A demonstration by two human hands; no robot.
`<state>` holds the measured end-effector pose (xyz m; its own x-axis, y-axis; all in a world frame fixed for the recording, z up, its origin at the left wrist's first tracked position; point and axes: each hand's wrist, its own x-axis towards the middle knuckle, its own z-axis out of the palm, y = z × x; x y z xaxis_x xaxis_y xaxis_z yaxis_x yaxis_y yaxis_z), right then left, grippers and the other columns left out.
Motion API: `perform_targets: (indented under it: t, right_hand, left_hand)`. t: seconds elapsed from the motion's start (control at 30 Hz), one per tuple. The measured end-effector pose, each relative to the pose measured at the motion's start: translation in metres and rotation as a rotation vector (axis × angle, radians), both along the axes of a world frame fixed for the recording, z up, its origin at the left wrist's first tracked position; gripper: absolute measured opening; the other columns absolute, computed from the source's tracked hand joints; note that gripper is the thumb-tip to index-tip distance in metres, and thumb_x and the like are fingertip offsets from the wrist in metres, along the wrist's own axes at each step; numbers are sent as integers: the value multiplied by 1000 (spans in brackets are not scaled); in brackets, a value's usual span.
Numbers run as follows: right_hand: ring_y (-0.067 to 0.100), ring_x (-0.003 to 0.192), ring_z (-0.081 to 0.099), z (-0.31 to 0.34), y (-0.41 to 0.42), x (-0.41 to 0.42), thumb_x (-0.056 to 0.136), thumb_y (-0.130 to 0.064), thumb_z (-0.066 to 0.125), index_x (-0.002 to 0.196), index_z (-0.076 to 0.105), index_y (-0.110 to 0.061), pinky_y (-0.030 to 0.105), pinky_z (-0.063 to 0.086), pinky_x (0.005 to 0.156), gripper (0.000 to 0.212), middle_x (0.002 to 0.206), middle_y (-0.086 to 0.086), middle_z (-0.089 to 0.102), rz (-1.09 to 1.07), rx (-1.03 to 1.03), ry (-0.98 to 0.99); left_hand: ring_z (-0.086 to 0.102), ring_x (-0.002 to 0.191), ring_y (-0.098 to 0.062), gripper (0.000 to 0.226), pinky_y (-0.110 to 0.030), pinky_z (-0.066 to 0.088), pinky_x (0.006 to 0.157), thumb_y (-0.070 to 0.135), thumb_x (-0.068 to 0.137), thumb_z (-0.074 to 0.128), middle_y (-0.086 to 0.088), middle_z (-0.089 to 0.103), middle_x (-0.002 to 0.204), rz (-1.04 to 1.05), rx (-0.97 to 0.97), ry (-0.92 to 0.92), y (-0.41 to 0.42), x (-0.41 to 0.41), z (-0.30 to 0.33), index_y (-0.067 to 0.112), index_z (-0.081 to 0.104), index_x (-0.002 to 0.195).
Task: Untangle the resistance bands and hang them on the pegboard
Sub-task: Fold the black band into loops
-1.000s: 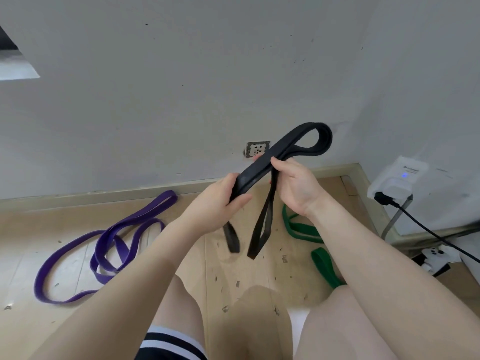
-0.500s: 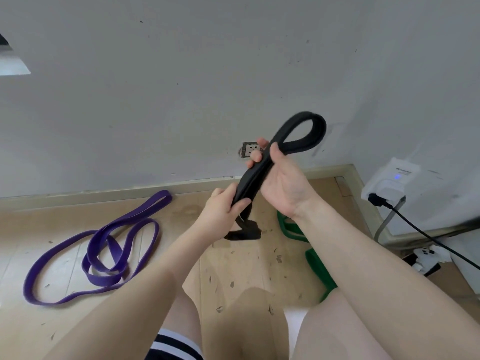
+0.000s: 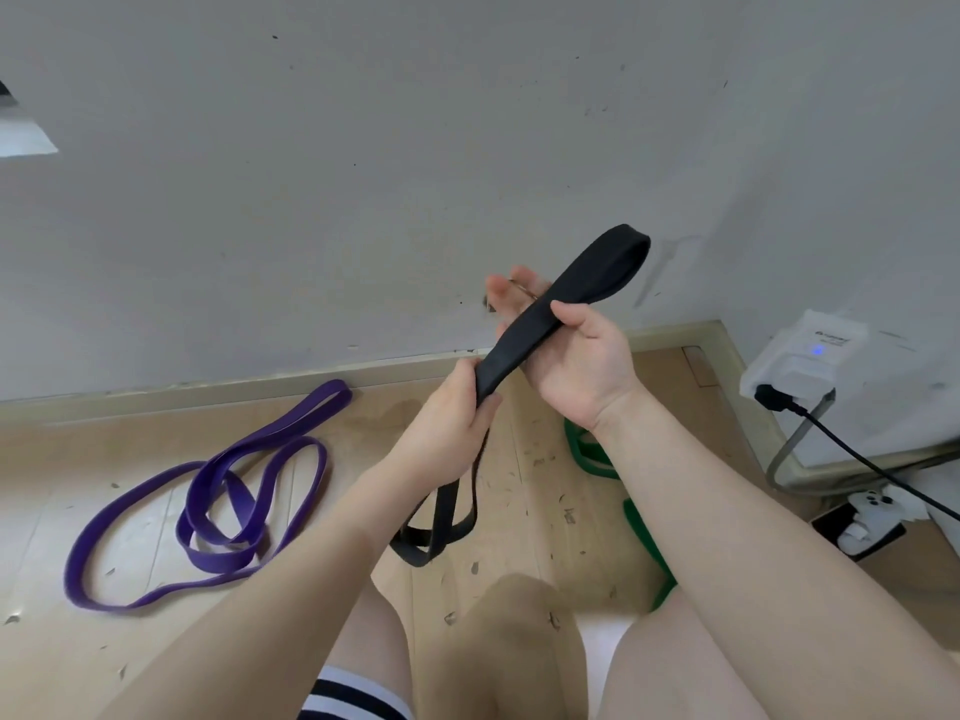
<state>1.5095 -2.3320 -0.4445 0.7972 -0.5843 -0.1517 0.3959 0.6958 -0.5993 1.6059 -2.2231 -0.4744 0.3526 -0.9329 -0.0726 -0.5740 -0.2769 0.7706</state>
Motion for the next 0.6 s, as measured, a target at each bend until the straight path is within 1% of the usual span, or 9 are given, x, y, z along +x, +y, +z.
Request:
perform_targets:
  t: [0.07, 0.17, 0.2, 0.27, 0.3, 0.37, 0.43, 0.5, 0.6]
  right_hand:
    - [17, 128, 43, -1, -1, 2, 94, -24, 38, 129, 49, -9, 36, 28, 113, 40, 128, 5, 57, -23, -51, 140]
    - [7, 115, 52, -15, 14, 4, 90, -62, 27, 116, 60, -21, 35, 23, 115, 58, 107, -11, 68, 187, -307, 367]
    - [4, 118, 51, -25, 23, 3, 87, -67, 26, 118, 60, -24, 34, 24, 115, 63, 114, -12, 66, 250, -398, 441]
    - [5, 125, 47, -44, 40, -1, 93, -55, 37, 131, 52, -20, 28, 32, 111, 54, 133, -6, 55, 201, -520, 576]
    - [4, 124, 47, -48, 45, -4, 97, -41, 41, 134, 47, -19, 23, 36, 106, 43, 134, -6, 53, 124, -582, 645]
    - [-2, 115, 48, -51, 51, -6, 97, -22, 48, 137, 41, -22, 17, 39, 98, 40, 123, -15, 52, 45, -720, 723]
    - [-4, 108, 51, -52, 54, -6, 94, -18, 53, 133, 45, -24, 18, 42, 94, 41, 114, -18, 55, 18, -856, 775]
    - [4, 106, 56, -52, 55, -4, 92, -21, 57, 125, 54, -24, 28, 47, 94, 33, 110, -12, 61, -37, -974, 830]
    - [11, 99, 62, -52, 55, -4, 92, -26, 57, 119, 58, -22, 32, 51, 88, 27, 104, -8, 64, -36, -1062, 884]
  left_hand:
    - [46, 61, -16, 11, -29, 39, 56, 23, 98, 43, -3, 48, 72, 4, 28, 42, 0, 0, 4, 14, 39, 103]
    - [59, 81, -23, 18, -38, 50, 75, 24, 97, 44, -9, 61, 91, 134, -27, 197, -2, -1, 11, 13, 43, 112]
    - [60, 86, -22, 17, -38, 50, 79, 24, 97, 44, -6, 61, 93, 205, -54, 282, -5, 0, 12, 15, 45, 112]
    - [60, 91, -18, 14, -35, 49, 84, 23, 97, 46, 0, 61, 93, 293, -73, 424, -10, 4, 14, 17, 48, 109]
    - [60, 93, -18, 14, -34, 49, 85, 24, 96, 47, 1, 61, 95, 315, -64, 490, -12, 5, 13, 17, 49, 109]
    - [61, 97, -19, 15, -34, 50, 87, 25, 95, 50, -3, 64, 100, 384, -26, 645, -13, 6, 9, 17, 53, 108]
    - [63, 101, -23, 15, -40, 50, 92, 24, 95, 52, -7, 66, 102, 484, 6, 854, -12, 9, 4, 15, 56, 106]
    - [64, 102, -26, 20, -42, 50, 93, 24, 95, 52, -12, 67, 107, 547, 28, 1047, -10, 12, 1, 11, 58, 109]
    - [65, 99, -26, 27, -37, 53, 83, 22, 97, 49, -15, 66, 110, 590, 41, 1191, -6, 12, 0, 4, 54, 117]
